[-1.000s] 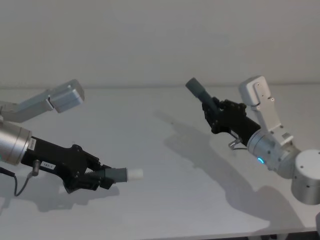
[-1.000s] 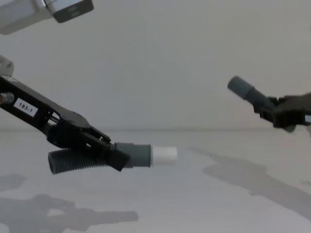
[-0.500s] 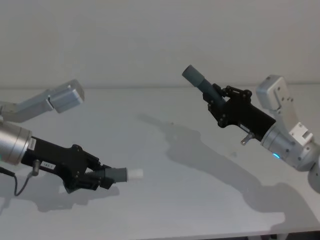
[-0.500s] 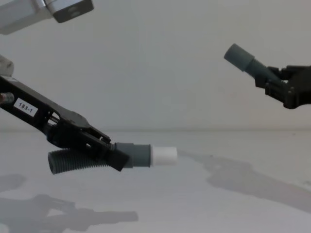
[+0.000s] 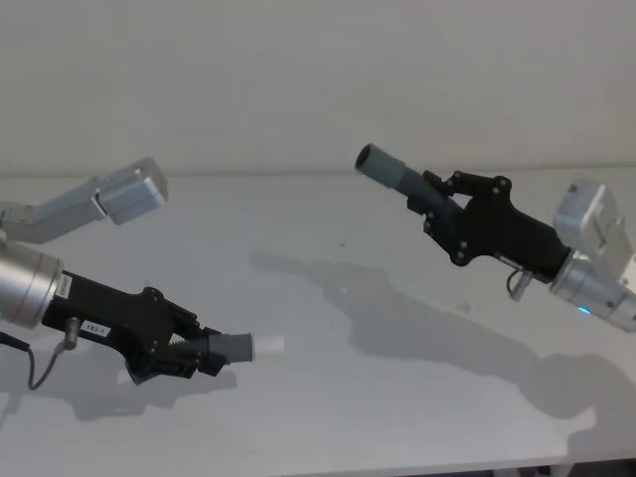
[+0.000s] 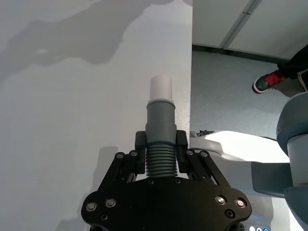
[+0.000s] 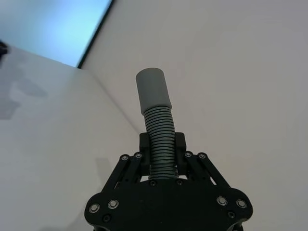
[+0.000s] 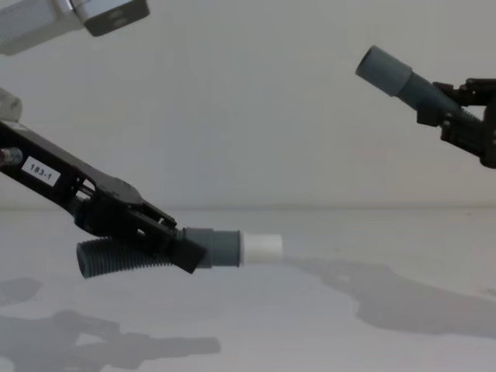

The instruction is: Use both hands to pick up one end of the pipe from the table, align the ends, and insert them.

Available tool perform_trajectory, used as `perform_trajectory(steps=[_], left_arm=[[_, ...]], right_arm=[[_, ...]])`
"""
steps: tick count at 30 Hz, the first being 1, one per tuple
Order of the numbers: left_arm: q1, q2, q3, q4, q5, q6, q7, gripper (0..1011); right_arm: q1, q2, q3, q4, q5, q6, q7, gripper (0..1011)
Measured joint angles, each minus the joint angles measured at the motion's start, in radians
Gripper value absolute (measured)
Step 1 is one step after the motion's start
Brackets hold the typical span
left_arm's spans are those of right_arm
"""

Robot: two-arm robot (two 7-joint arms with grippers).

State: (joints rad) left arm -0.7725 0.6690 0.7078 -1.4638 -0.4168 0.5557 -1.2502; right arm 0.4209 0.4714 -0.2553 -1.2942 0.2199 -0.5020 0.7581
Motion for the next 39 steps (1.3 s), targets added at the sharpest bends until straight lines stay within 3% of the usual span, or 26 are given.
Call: perform_trajectory(steps=[9,12,23,29,39], left_arm=[[0.000,0.000,0.000,0.000,0.000,0.000,0.000,327],[0.000,0.000,0.000,0.000,0.000,0.000,0.000,327],[0.000,0.000,0.000,0.000,0.000,0.000,0.000,327],[0.000,0.000,0.000,0.000,0.000,0.000,0.000,327],[0.000,0.000,0.000,0.000,0.000,0.000,0.000,327]], right_arm=[[0.040,0.049,-0.029,0.052,0.079,-0.156,0.153,266],[0.056,0.069,-0.047,0.074,0.123,-0.223,0.230,267],[0.097,0.120,-0.104,0.116,0.236,-0.383,0.424,266],[0.094,0.131,-0.111,0.113,0.232,-0.416,0.448,266],[0.047,0.126,-0.085,0.062,0.128,-0.410,0.380,266]])
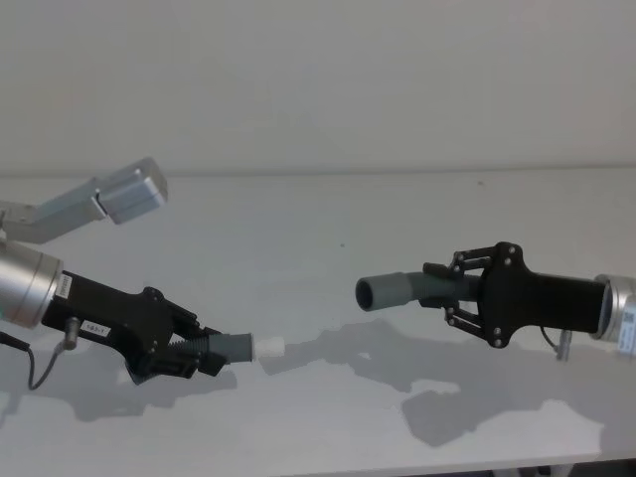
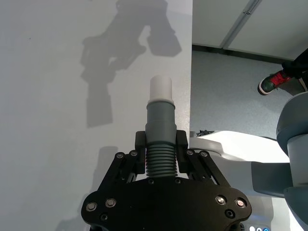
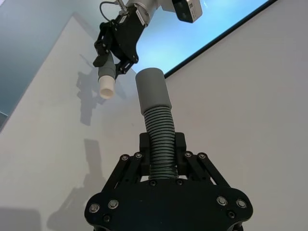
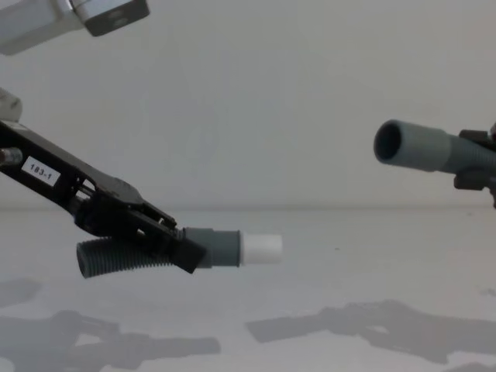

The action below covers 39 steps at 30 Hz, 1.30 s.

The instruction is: Use both hands to pick up one end of the pipe from the table, align the ends, and insert them.

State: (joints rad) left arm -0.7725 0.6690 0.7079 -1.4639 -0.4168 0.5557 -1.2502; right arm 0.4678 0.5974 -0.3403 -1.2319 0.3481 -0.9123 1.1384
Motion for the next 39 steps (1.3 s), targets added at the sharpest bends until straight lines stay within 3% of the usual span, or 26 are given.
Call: perform_trajectory(steps=[8,19,39], left_arm=[[0.000,0.000,0.000,0.000,0.000,0.000,0.000,327],[0.000,0.000,0.000,0.000,0.000,0.000,0.000,327],[0.000,0.000,0.000,0.000,0.000,0.000,0.000,327]], right_arm=[[-0.038,0.000,0.014,-0.047,-0.071,0.025,-0.051,266],[-0.078,0.010,0.014,-0.093,-0.134,0.036,-0.085,266],[-0.085,-0.015,0.012,-0.077,-0.259,0.016,-0.149,266]])
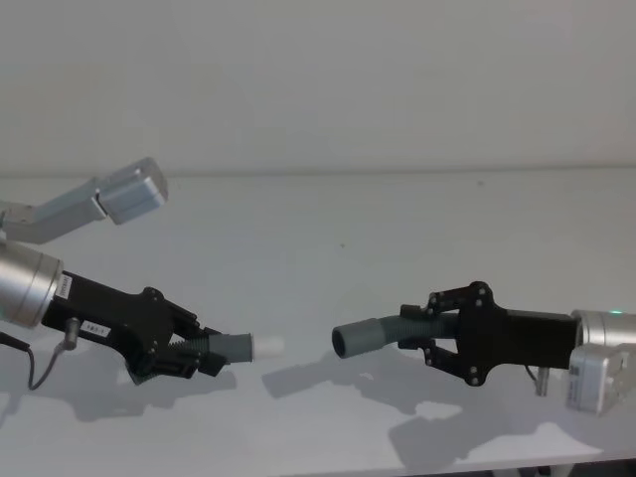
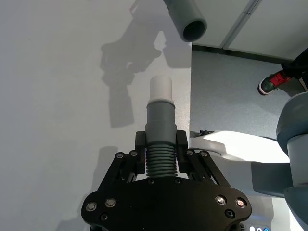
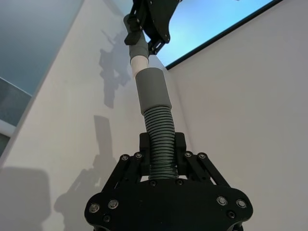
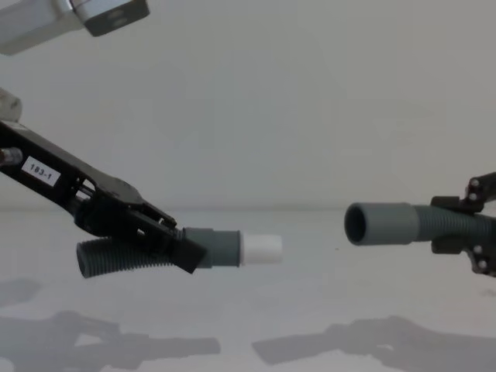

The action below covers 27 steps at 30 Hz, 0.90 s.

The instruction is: Use both hands to pick up one end of the pipe from the table, align the ends, and insert them.

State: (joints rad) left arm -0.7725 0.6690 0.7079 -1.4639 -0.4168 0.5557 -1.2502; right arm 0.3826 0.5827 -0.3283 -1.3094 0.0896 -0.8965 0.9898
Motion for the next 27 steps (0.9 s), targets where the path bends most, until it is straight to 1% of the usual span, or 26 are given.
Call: perform_trajectory(steps=[5,15,21,27], left_arm=[[0.000,0.000,0.000,0.000,0.000,0.000,0.000,327],[0.000,0.000,0.000,0.000,0.000,0.000,0.000,327],[0.000,0.000,0.000,0.000,0.000,0.000,0.000,327],[0.000,0.000,0.000,0.000,0.000,0.000,0.000,327]], right_arm=[[0.003,-0.007,0.001,0.006,-0.027,0.000,-0.016,266],[0.009,-0.027,0.006,0.020,-0.097,0.006,-0.060,266],[0.013,-0.039,0.007,0.029,-0.129,0.010,-0.082,266],[0.018,-0.047,0.006,0.036,-0.150,0.012,-0.097,266]])
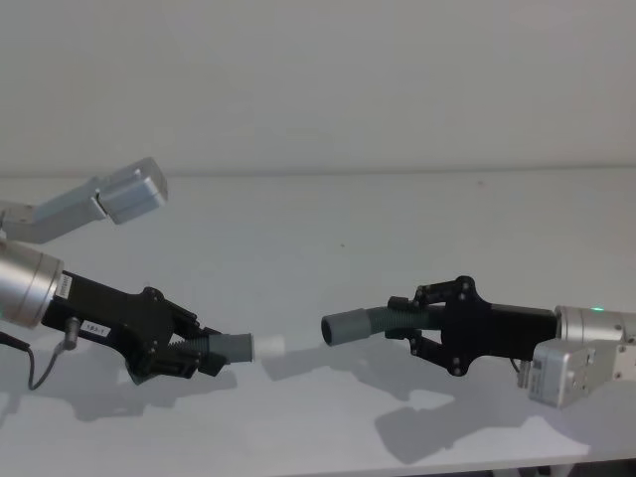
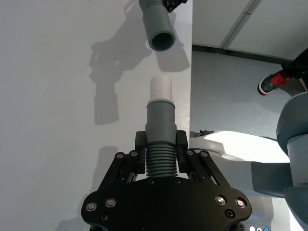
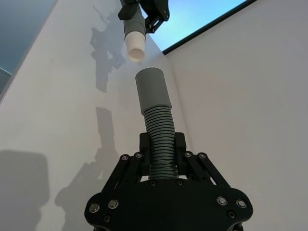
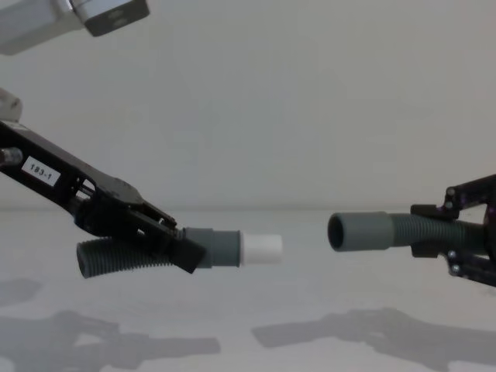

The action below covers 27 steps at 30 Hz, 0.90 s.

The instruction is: Use both hands to pick up one end of the pipe from the table, align the ends, and insert them.

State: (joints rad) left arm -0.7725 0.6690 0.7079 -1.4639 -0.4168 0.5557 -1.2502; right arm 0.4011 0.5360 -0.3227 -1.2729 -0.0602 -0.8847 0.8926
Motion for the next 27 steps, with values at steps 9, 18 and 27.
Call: perform_trajectory(steps=[9,18,27], left_arm=[[0.000,0.000,0.000,0.000,0.000,0.000,0.000,327],[0.000,0.000,0.000,0.000,0.000,0.000,0.000,327],[0.001,0.000,0.000,0.000,-0.002,-0.002,0.001,327]], right_arm=[[0.007,-0.008,-0.005,0.009,-0.023,0.003,-0.018,266],[0.012,-0.014,-0.013,0.013,-0.035,0.006,-0.032,266],[0.016,-0.016,-0.017,0.016,-0.042,0.007,-0.039,266]])
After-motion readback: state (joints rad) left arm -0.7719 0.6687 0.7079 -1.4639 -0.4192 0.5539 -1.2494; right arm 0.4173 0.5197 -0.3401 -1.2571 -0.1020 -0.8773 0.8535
